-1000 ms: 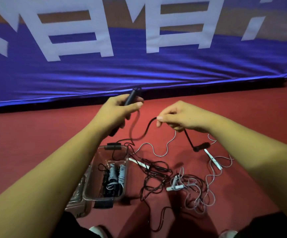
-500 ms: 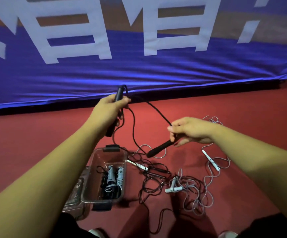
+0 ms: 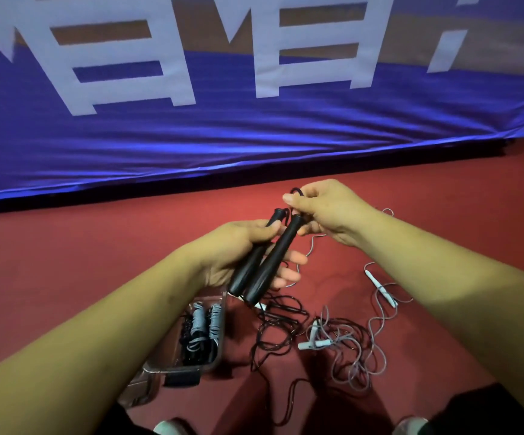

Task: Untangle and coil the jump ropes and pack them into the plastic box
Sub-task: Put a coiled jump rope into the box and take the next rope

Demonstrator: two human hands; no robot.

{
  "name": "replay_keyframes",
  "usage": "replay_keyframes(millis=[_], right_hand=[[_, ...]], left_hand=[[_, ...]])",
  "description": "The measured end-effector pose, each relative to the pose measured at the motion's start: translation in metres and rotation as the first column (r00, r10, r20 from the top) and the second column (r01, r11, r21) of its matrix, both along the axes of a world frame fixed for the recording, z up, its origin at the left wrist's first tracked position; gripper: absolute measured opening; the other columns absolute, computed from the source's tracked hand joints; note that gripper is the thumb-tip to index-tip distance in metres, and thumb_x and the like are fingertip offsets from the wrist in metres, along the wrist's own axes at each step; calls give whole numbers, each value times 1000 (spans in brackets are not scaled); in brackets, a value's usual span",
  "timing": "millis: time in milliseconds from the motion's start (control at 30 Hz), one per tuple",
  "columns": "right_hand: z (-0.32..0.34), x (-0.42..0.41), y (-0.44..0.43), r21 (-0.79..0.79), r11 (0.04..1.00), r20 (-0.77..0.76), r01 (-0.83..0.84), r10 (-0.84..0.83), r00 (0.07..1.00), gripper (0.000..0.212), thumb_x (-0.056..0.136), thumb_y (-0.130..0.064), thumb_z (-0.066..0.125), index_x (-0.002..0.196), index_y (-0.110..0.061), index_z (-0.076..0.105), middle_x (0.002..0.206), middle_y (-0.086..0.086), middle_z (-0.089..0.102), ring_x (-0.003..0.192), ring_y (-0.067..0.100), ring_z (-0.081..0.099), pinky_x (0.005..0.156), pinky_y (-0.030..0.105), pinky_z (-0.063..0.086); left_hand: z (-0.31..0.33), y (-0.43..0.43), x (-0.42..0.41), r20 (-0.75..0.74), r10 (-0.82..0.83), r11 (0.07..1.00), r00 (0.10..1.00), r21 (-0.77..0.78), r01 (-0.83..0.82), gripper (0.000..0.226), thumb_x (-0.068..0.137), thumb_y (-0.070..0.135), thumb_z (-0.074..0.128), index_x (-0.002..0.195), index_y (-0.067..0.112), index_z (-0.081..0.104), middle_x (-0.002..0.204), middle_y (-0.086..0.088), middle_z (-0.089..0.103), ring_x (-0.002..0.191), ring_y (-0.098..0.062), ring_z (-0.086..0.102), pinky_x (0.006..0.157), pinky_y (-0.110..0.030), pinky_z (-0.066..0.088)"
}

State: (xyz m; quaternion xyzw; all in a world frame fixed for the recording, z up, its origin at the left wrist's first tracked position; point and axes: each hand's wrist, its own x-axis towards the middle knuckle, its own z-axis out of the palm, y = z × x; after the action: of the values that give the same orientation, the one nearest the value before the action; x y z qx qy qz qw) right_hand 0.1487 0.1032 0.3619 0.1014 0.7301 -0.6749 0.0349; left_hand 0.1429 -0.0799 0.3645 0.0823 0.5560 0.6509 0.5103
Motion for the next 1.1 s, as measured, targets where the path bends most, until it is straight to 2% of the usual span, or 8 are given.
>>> replay_keyframes(millis=[100, 200, 367, 533, 667, 800, 900, 1100], right_hand=[[-3, 1, 1, 174, 985, -79, 16, -2, 997, 34, 89, -19, 69, 99, 11, 56, 75, 20, 56, 49, 19, 60, 50, 28, 53], [-1, 0, 4, 443, 895, -199, 55, 38, 979, 35, 90, -37, 65, 117, -16, 60, 95, 13, 64, 77, 17, 61, 71, 27, 49], [3, 11, 1, 191, 963, -125, -190, 216, 968, 40, 93, -45, 58, 76, -12, 73, 62, 11, 61, 61, 13, 55, 77, 28, 45], [15, 14, 2, 152, 940, -53, -306, 317, 947, 42, 89, -53, 56, 69, -17, 67, 57, 18, 52, 40, 17, 39, 43, 23, 33], [25, 15, 11, 113, 858, 40, -500, 499, 865, 32, 85, -47, 60, 69, -21, 69, 53, 5, 28, 41, 13, 22, 47, 27, 18], [24, 14, 20, 371, 733, 133, -570, 566, 814, 8, 92, -15, 63, 95, -9, 67, 63, 14, 60, 50, 18, 50, 53, 29, 43], [21, 15, 15, 323, 711, 220, -625, 585, 780, 33, 92, -36, 60, 109, -8, 59, 81, 14, 69, 48, 19, 44, 49, 27, 34], [12, 12, 7, 489, 730, 74, -478, 511, 856, 41, 98, -37, 51, 91, 1, 63, 45, -3, 38, 43, 17, 31, 45, 26, 29]], left_hand=[[1, 1, -1, -133, -16, 1000, 991, 7, 17, 28, 91, 26, 55, 110, 7, 57, 81, -11, 66, 49, -19, 60, 43, -26, 51], [1, 1, -2, -167, -43, 997, 985, 61, 54, 31, 91, 23, 57, 115, 4, 55, 74, -6, 56, 50, -14, 54, 43, -22, 47], [6, 1, 1, -167, -80, 991, 983, 98, 97, 27, 91, 21, 56, 111, 3, 57, 72, -6, 58, 53, -15, 55, 47, -23, 50], [14, -4, 3, -203, -159, 980, 966, 88, 180, 27, 91, 22, 59, 108, 1, 59, 71, -6, 57, 54, -16, 55, 48, -23, 49], [16, -18, -2, -319, -216, 976, 923, -93, 196, 27, 93, 21, 63, 109, -1, 60, 75, -10, 61, 56, -21, 58, 53, -27, 52], [10, -21, -3, -616, -395, 864, 682, -501, 49, 22, 91, 30, 68, 86, 9, 62, 70, -3, 69, 60, -20, 66, 60, -25, 54], [6, -17, -5, -752, -544, 767, 371, -625, -142, 24, 90, 36, 68, 76, 20, 60, 58, 9, 65, 47, 0, 58, 49, -11, 40], [7, -17, -4, -806, -490, 805, 333, -565, -183, 27, 88, 37, 70, 70, 23, 57, 50, 16, 61, 44, 4, 55, 47, -9, 37]])
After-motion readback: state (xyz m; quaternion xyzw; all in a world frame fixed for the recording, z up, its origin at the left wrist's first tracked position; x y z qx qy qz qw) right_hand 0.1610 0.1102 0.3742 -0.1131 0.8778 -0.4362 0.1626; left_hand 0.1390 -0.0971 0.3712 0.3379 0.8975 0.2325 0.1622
